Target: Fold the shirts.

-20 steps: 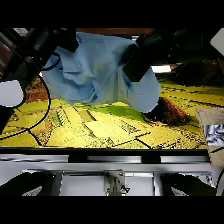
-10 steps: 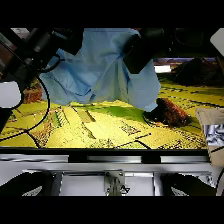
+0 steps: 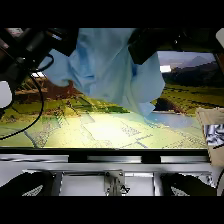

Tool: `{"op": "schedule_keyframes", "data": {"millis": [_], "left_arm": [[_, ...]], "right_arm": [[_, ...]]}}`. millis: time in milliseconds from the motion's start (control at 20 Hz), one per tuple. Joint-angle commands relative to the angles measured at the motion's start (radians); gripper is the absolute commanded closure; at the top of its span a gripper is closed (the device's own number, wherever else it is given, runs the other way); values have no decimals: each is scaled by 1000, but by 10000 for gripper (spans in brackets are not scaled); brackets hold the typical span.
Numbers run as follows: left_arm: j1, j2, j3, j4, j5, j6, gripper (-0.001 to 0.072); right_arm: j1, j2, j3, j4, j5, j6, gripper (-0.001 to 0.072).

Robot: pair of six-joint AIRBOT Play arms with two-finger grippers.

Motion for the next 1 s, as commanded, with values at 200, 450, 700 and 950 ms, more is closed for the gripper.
{"op": "schedule_keyframes", "data": {"millis": [200, 450, 700, 950], "left_arm": [[20, 51, 0, -3, 4, 5, 4], [19, 133, 0, -3, -1, 5, 7], [18, 164, 0, -3, -103, 5, 6], [18, 164, 0, -3, -209, -4, 21]], "right_arm": [[-37, 0, 0, -88, -54, 82, 650], [-287, 15, 0, -88, -111, 164, 651], [-654, 96, 0, -146, -231, 271, 650], [-1010, 137, 0, -219, -197, 338, 650]]}}
